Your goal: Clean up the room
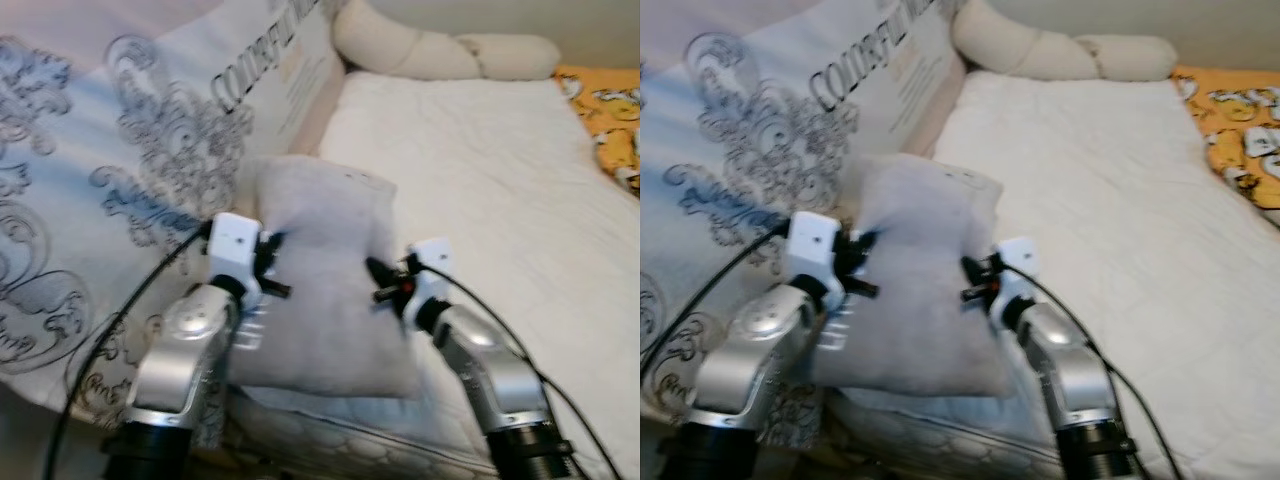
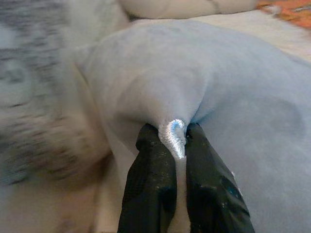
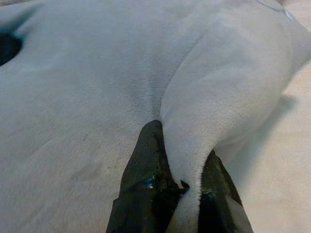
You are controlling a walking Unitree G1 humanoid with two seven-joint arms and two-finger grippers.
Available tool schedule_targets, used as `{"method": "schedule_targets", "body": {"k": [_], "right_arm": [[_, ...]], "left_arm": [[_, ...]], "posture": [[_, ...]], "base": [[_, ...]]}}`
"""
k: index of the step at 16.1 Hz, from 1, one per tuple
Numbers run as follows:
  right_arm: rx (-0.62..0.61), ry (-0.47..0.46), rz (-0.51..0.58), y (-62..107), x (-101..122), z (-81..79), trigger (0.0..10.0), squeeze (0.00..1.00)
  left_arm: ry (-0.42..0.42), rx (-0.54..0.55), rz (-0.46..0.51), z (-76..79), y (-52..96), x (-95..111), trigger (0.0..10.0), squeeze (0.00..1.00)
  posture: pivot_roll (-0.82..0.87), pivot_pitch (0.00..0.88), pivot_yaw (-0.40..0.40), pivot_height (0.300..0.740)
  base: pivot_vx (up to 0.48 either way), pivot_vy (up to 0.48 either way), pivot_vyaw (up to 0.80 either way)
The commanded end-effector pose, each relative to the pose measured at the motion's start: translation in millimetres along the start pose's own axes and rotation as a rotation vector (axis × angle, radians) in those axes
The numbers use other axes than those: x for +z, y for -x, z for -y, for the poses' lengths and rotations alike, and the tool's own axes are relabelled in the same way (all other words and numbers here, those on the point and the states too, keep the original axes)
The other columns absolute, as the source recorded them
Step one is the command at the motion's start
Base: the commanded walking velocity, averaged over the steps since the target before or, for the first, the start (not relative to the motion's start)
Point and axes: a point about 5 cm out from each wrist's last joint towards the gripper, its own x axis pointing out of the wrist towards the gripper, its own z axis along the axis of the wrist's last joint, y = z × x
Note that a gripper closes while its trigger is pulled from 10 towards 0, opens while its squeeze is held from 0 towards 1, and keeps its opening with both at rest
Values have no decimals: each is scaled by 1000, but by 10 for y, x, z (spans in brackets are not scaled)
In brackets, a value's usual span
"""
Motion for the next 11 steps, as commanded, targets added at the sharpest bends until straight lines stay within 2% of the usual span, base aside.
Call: {"method": "schedule_targets", "body": {"k": [1, 7, 10, 11], "right_arm": [[3, 17, 28, -16, 75, 5, 10000, 0], [-21, 13, 37, -43, 81, 46, 10000, 0], [-93, -6, 18, -143, 71, 123, 10000, 0], [-97, -12, -3, -229, 35, 123, 10000, 0]], "left_arm": [[-11, 18, 27, -26, 14, 68, 10000, 0], [-36, -10, 9, 7, -23, 59, 10000, 0], [-96, -60, -3, 6, -190, 70, 10000, 0], [-130, -63, -5, -57, -355, 117, 10000, 0]], "posture": [[74, 0, 43, 740], [69, 0, 53, 740], [73, 0, 51, 740], [73, 0, 55, 740]], "base": [[0, 0, 0], [0, 0, 0], [0, 0, 0], [0, 0, 0]]}}
